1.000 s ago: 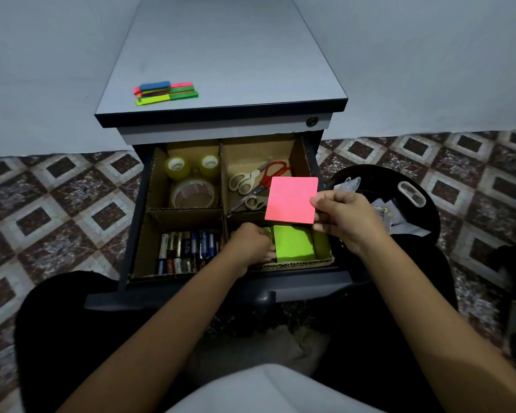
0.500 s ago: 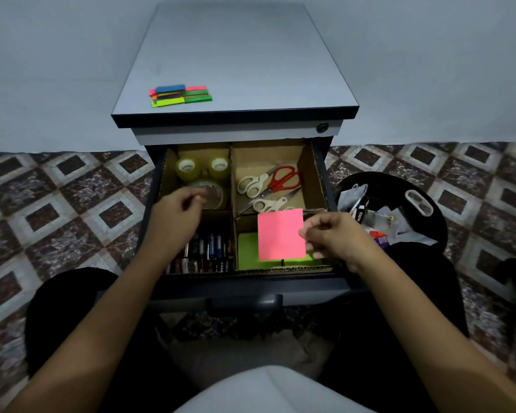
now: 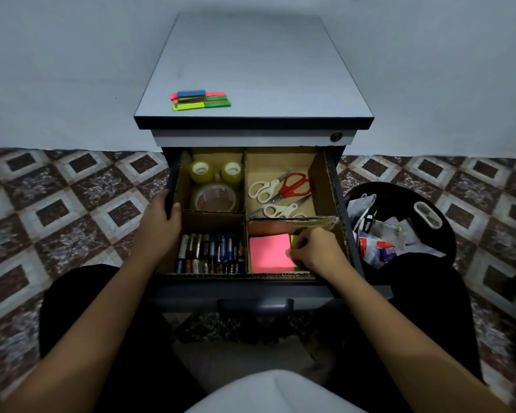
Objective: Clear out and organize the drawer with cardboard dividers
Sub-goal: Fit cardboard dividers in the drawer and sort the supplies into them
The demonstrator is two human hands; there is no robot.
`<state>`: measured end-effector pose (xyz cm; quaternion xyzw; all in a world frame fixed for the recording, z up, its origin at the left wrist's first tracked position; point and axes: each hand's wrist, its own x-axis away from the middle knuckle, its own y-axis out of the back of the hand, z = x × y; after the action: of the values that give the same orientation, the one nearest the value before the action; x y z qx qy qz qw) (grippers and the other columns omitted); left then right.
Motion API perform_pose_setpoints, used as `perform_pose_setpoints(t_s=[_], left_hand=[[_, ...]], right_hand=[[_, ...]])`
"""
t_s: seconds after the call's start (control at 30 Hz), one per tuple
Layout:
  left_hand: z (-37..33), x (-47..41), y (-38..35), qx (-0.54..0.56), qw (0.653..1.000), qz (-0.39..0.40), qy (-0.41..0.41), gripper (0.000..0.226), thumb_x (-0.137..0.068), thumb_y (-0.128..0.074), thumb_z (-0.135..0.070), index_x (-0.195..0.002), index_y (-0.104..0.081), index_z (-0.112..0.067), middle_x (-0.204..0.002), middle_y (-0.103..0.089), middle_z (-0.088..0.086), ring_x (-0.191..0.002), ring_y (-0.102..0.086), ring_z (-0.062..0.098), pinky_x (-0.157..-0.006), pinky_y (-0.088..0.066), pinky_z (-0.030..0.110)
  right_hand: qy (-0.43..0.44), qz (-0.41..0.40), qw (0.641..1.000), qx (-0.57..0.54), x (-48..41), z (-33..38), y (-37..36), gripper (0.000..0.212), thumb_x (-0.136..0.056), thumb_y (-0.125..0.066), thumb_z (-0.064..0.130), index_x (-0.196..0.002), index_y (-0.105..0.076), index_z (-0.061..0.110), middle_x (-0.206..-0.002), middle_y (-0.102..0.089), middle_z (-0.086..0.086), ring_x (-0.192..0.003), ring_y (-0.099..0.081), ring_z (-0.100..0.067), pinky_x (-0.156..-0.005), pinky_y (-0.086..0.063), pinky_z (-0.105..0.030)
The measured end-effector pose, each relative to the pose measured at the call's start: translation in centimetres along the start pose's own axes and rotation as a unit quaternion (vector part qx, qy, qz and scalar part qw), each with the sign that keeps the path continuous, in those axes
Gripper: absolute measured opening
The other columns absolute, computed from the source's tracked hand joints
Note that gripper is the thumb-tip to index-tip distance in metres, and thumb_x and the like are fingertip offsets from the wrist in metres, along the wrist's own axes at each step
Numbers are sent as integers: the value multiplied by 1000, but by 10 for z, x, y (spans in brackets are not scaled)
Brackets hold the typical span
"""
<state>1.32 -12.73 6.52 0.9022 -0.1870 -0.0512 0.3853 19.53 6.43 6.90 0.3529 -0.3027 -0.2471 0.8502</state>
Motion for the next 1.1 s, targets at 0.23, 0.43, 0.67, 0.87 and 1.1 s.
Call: perform_pose_setpoints(t_s=[0.23,0.43,0.67,0.87,1.1], left_hand=[[0,4,0,7,1000,1,7,49,-101,-37,-32,-146,-26,-18,-147,-38,14,-132,-39,32,-102,-35,40],[0,5,0,-2,1000,-8,15,49,-100,-37,-35,-146,-27,-21,-145,-41,13,-130,-41,32,-101,-37,42],[0,5,0,15,1000,-10,21,52,-100,-39,-35,-148,-26,-20,-146,-40,13,-130,-42,33,-100,-37,41],[0,5,-1,29,999,-11,28,53,-99,-40,-34,-147,-26,-16,-142,-44,15,-127,-44,33,-97,-39,39],[6,1,-2,37,999,-10,24,52,-98,-41,-36,-145,-29,-17,-136,-50,12,-121,-51,30,-89,-43,36]], right_hand=[[-2,-7,999,43,-5,-4,-12,26,-74,-76,22,-61,-55,16,-73,-65,-6,-74,-63,-22,-66,-46,-25],[6,-7,999,52,-4,-5,-12,25,-76,-76,24,-63,-56,15,-73,-64,-5,-71,-60,-18,-64,-43,-24],[81,-23,996,39,5,16,5,11,-88,-62,22,-84,-68,13,-79,-62,1,-72,-60,-10,-58,-39,-12],[226,-84,970,17,-13,86,43,10,-91,-58,22,-89,-66,18,-84,-61,5,-70,-51,-2,-53,-35,-8],[348,-170,916,101,-82,153,57,27,-94,-53,20,-117,-65,11,-113,-59,-13,-104,-55,-26,-88,-45,-34]])
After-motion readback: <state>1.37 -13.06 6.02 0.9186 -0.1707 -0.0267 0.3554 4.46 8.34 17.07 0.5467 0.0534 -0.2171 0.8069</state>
